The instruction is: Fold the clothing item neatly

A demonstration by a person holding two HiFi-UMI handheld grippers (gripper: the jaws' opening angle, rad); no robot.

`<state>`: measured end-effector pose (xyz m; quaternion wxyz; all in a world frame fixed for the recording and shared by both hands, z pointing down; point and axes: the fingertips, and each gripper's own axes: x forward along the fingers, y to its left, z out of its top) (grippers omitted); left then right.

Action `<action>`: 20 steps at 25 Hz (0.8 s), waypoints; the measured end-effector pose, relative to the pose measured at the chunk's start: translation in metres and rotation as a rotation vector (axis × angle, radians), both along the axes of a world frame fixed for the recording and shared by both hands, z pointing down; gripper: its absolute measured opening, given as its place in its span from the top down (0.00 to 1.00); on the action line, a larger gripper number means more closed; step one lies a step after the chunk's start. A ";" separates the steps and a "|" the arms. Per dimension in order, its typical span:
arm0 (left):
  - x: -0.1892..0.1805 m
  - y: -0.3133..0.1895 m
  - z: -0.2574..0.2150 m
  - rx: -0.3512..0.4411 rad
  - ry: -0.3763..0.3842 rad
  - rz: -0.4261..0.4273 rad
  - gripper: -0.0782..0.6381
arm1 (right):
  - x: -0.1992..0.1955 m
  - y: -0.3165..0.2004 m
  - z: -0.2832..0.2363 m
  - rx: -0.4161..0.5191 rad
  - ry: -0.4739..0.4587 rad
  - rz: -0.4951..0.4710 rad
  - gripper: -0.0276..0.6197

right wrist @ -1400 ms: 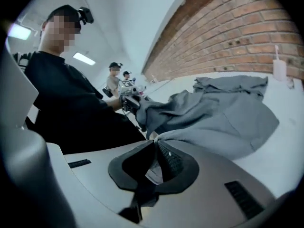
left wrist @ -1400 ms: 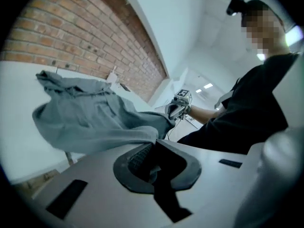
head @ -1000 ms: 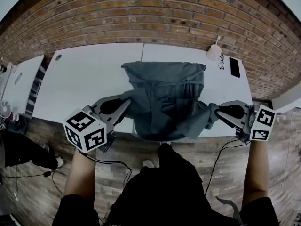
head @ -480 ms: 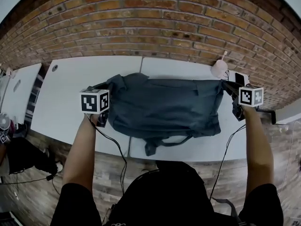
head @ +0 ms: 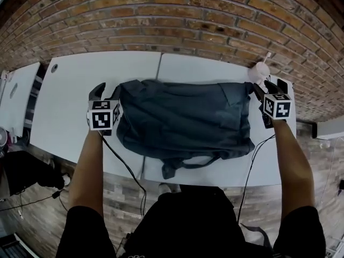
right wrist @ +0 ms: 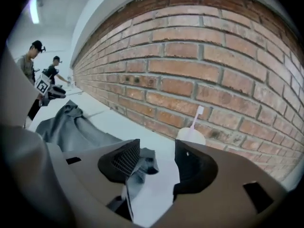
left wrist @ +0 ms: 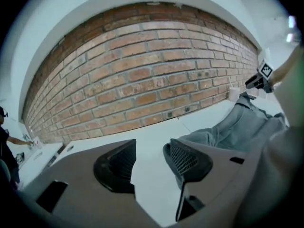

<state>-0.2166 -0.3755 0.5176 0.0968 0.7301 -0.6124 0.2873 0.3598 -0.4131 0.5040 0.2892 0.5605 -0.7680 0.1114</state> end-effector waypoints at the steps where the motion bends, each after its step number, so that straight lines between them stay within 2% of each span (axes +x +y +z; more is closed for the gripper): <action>1: -0.003 0.003 -0.008 0.014 -0.017 0.032 0.60 | -0.007 0.007 -0.004 0.015 0.024 -0.051 0.63; 2: -0.002 0.009 -0.014 0.014 -0.033 0.086 0.60 | -0.021 0.019 -0.008 0.017 0.052 -0.135 0.63; 4: 0.017 0.033 -0.021 -0.017 -0.094 0.259 0.60 | -0.062 0.064 -0.007 -0.017 0.117 -0.377 0.63; 7: 0.069 0.099 -0.001 -0.117 -0.235 0.579 0.60 | -0.121 0.168 0.021 -0.179 0.221 -0.774 0.63; 9: 0.108 0.152 0.022 -0.185 -0.314 0.777 0.60 | -0.143 0.233 0.045 -0.297 0.247 -0.919 0.63; 11: 0.139 0.199 0.044 -0.243 -0.386 0.936 0.60 | -0.151 0.274 0.066 -0.355 0.268 -0.957 0.63; 14: 0.157 0.244 0.074 -0.335 -0.453 1.057 0.59 | -0.149 0.295 0.094 -0.391 0.345 -0.948 0.61; 17: 0.162 0.256 0.093 -0.390 -0.499 1.085 0.59 | -0.147 0.288 0.123 -0.406 0.461 -0.925 0.60; 20: 0.173 0.241 0.110 -0.416 -0.531 1.052 0.59 | -0.148 0.274 0.142 -0.415 0.555 -0.877 0.60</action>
